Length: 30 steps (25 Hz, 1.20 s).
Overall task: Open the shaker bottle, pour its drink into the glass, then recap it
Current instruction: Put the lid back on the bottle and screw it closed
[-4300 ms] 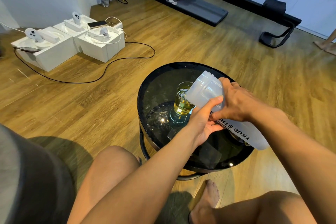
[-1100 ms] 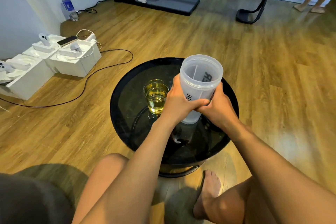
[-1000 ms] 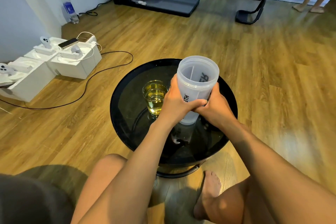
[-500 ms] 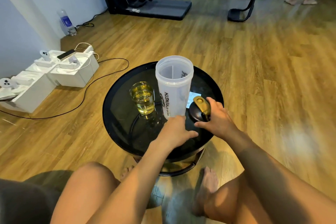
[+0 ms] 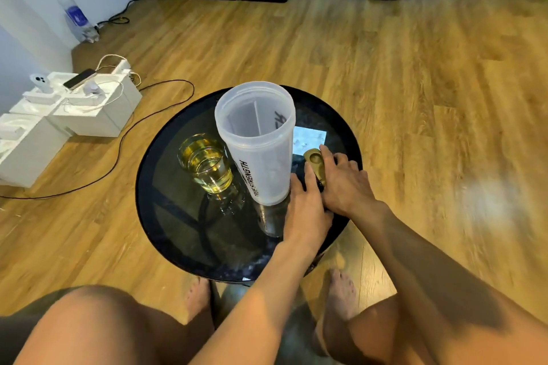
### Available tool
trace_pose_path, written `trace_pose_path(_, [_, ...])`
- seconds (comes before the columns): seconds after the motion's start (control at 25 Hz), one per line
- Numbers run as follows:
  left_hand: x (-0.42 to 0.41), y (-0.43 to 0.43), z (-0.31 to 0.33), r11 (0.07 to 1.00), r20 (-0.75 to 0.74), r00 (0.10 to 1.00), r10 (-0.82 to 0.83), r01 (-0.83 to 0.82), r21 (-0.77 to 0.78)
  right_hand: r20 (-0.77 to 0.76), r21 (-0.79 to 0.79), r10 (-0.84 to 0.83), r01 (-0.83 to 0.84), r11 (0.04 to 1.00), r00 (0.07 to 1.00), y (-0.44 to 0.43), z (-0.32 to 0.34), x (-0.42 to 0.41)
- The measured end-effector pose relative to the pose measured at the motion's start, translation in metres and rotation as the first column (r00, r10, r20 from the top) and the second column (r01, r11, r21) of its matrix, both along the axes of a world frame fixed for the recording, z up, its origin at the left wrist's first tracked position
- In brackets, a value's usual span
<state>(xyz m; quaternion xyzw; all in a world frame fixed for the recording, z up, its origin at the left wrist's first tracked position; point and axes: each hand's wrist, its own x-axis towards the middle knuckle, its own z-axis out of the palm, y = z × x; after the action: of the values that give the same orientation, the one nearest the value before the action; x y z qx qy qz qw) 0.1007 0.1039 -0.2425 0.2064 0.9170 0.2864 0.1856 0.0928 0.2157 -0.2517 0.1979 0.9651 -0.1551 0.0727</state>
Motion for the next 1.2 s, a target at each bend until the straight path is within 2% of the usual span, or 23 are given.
trace_pose_path(0.08, [0.001, 0.002, 0.006, 1.0, -0.009, 1.0, -0.01, 0.01, -0.003, -0.025, -0.024, -0.03, 0.029, 0.999, 0.999, 0.0, 0.007, 0.003])
trace_pose_path(0.2, [0.006, 0.003, 0.031, 0.997, -0.06, 0.995, -0.079, 0.08, 0.024, -0.117, -0.182, -0.116, 0.094, 0.979, 0.986, 0.007, 0.035, 0.014])
trace_pose_path(0.32, [0.011, 0.004, 0.079, 0.985, -0.238, 0.96, -0.146, 0.163, 0.053, -0.253, -0.31, -0.195, 0.111, 0.944, 0.948, 0.013, 0.086, 0.025])
trace_pose_path(0.48, [0.009, -0.009, 0.146, 0.986, -0.506, 0.86, -0.066, 0.134, 0.1, -0.371, -0.284, -0.164, 0.057, 0.957, 0.914, 0.003, 0.167, 0.026])
trace_pose_path(0.56, [-0.001, -0.03, 0.174, 0.974, -0.556, 0.831, -0.021, 0.143, 0.177, -0.42, -0.28, -0.091, -0.034, 0.959, 0.903, -0.012, 0.204, 0.019])
trace_pose_path(0.68, [-0.027, -0.072, 0.197, 0.951, -0.536, 0.842, 0.067, 0.108, 0.288, -0.413, -0.251, 0.046, -0.162, 0.954, 0.91, -0.039, 0.232, -0.004])
trace_pose_path(0.84, [-0.054, -0.112, 0.176, 0.942, -0.403, 0.907, 0.122, 0.023, 0.336, -0.22, -0.14, 0.207, -0.241, 0.96, 0.953, -0.068, 0.223, -0.035])
trace_pose_path(1.0, [-0.066, -0.12, 0.143, 0.904, -0.32, 0.943, 0.089, 0.058, 0.423, -0.114, -0.069, 0.252, -0.261, 0.963, 0.961, -0.07, 0.208, -0.048])
trace_pose_path(1.2, [-0.073, -0.111, 0.118, 0.846, -0.246, 0.966, 0.082, 0.063, 0.529, -0.112, -0.033, 0.286, -0.291, 0.956, 0.952, -0.069, 0.204, -0.048])
